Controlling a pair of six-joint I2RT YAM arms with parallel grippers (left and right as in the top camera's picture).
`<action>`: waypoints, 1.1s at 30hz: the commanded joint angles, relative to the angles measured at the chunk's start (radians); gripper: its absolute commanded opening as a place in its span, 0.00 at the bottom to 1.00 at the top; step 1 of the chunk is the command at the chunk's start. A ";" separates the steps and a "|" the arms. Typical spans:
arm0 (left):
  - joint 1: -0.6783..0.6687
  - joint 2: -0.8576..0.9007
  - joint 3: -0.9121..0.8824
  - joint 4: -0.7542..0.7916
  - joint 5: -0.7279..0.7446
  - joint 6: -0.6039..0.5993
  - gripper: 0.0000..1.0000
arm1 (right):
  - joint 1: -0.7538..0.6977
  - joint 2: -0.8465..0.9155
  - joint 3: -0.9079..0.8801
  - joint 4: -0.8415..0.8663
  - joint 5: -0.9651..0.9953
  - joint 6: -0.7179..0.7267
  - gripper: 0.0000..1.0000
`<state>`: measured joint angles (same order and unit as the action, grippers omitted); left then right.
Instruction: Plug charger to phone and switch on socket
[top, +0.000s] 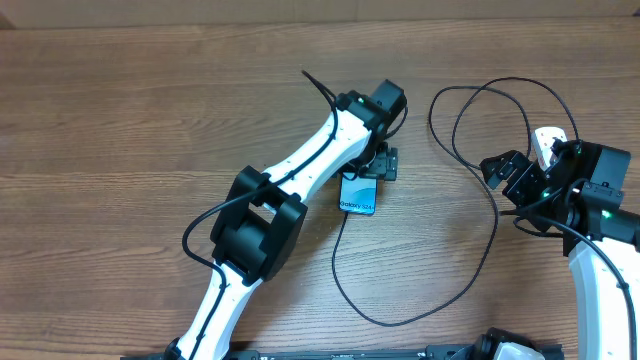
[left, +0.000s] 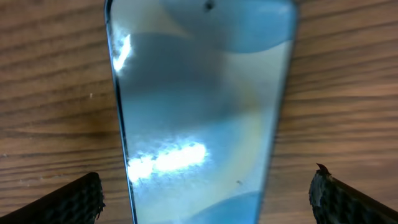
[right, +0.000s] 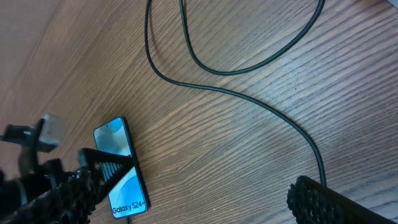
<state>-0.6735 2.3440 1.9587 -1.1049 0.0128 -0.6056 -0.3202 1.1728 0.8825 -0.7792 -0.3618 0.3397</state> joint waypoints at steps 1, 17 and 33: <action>-0.001 0.007 -0.055 0.031 -0.068 -0.049 1.00 | -0.002 0.002 0.016 0.002 0.006 0.001 1.00; 0.006 0.007 -0.092 0.042 -0.189 -0.045 0.86 | -0.002 0.002 0.016 0.002 0.006 0.001 1.00; 0.053 0.007 -0.092 0.030 -0.130 -0.045 0.93 | -0.002 0.002 0.016 0.003 0.006 0.001 1.00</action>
<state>-0.6567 2.3386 1.8839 -1.0790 -0.0872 -0.6376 -0.3202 1.1728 0.8825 -0.7792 -0.3618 0.3401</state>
